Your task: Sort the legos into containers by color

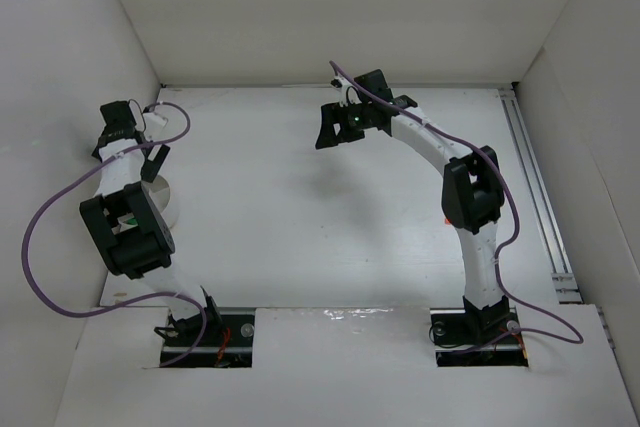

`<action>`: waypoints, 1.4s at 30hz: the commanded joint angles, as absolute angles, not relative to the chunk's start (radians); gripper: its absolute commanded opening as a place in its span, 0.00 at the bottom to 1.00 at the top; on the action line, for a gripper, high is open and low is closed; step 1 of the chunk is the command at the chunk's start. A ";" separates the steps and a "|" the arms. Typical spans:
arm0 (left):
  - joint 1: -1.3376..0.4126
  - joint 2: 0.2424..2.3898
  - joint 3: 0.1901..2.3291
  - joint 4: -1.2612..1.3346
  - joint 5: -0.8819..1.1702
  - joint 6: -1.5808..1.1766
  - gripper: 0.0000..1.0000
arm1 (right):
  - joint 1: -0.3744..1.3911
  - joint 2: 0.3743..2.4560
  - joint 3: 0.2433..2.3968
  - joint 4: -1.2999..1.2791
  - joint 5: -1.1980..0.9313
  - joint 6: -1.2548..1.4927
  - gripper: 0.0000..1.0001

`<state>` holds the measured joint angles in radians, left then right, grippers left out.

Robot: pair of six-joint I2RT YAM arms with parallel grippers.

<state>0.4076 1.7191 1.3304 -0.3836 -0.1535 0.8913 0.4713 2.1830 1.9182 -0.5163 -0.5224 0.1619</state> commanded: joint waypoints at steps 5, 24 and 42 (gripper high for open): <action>0.414 1.660 1.390 -0.414 -0.104 0.877 1.00 | 0.480 2.186 1.965 -0.511 -0.515 0.155 0.81; 0.423 1.612 1.390 -0.451 -0.034 0.896 1.00 | 0.480 2.186 1.965 -0.520 -0.515 0.146 0.81; 0.285 1.634 1.799 -0.474 0.064 0.367 1.00 | 0.430 1.896 1.726 -0.279 -0.209 0.198 0.86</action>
